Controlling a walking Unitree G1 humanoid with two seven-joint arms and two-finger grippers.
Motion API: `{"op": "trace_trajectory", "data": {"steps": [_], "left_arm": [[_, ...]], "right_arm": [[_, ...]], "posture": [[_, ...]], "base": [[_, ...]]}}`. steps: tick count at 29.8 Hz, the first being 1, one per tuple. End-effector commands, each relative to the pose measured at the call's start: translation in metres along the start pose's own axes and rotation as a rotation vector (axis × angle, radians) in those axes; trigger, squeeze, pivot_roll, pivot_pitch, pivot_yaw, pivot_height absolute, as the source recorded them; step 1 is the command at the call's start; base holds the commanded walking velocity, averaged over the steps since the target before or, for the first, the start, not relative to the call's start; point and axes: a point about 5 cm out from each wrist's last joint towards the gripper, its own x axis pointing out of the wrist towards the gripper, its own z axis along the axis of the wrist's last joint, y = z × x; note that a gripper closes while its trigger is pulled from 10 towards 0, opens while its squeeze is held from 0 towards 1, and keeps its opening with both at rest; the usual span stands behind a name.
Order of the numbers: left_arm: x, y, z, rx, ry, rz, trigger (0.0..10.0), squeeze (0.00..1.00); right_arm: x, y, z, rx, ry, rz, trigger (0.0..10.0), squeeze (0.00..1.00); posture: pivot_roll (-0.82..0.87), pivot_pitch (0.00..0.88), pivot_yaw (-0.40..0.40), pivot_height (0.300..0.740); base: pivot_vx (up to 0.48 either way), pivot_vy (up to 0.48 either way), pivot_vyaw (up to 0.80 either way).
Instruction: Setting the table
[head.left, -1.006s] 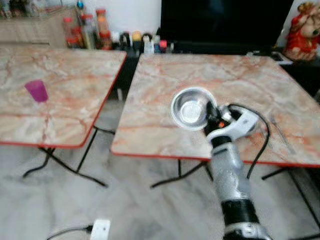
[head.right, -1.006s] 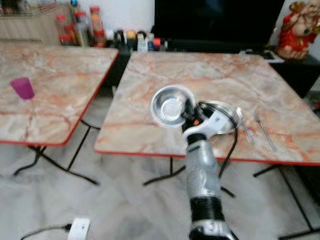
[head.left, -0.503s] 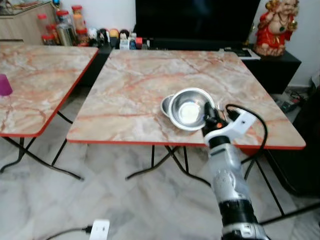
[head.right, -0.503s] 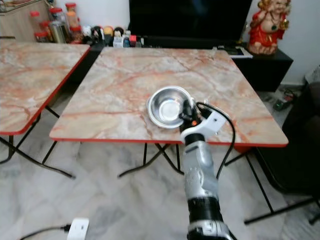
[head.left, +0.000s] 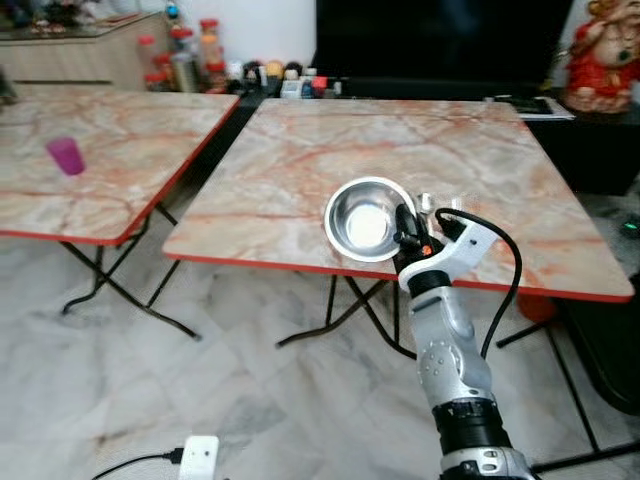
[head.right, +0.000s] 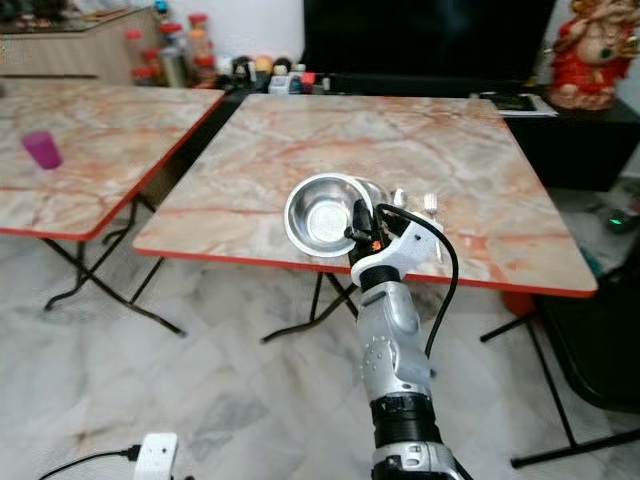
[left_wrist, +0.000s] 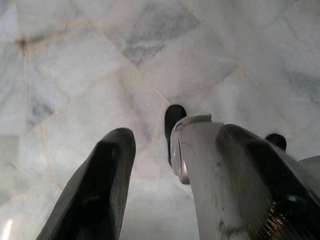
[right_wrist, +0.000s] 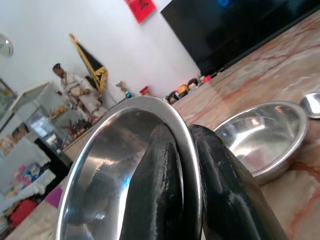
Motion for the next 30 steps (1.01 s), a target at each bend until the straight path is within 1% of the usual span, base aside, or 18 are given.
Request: {"op": "trace_trajectory", "data": {"steps": [1,13,15,30], "left_arm": [[0.0006,0.0052,0.0037,-0.003,-0.009,0.016,10.0,0.00],[0.0006,0.0054,0.0041,0.000,-0.011,0.015,10.0,0.00],[0.0008,0.0053,0.0049,0.000,-0.012,0.015,10.0,0.00],[0.0011,0.0047,0.0064,-0.001,-0.015,0.016,10.0,0.00]], "right_arm": [[0.0016,0.0064,0.0005,0.006,-0.003,0.018,10.0,0.00],[0.0023,0.0078,-0.0012,0.009,0.009,0.017,10.0,0.00],[0.0029,0.0084,-0.0008,0.007,0.007,0.020,10.0,0.00],[0.0029,0.0111,0.0005,0.003,-0.010,0.034,10.0,0.00]], "posture": [[0.00,0.000,-0.006,0.736],[0.00,0.000,-0.004,0.736],[0.00,0.000,-0.004,0.736],[0.00,0.000,-0.005,0.736]], "base": [[0.247,0.000,0.00],[0.247,0.000,0.00],[0.244,0.000,-0.80],[0.242,0.000,0.00]]}}
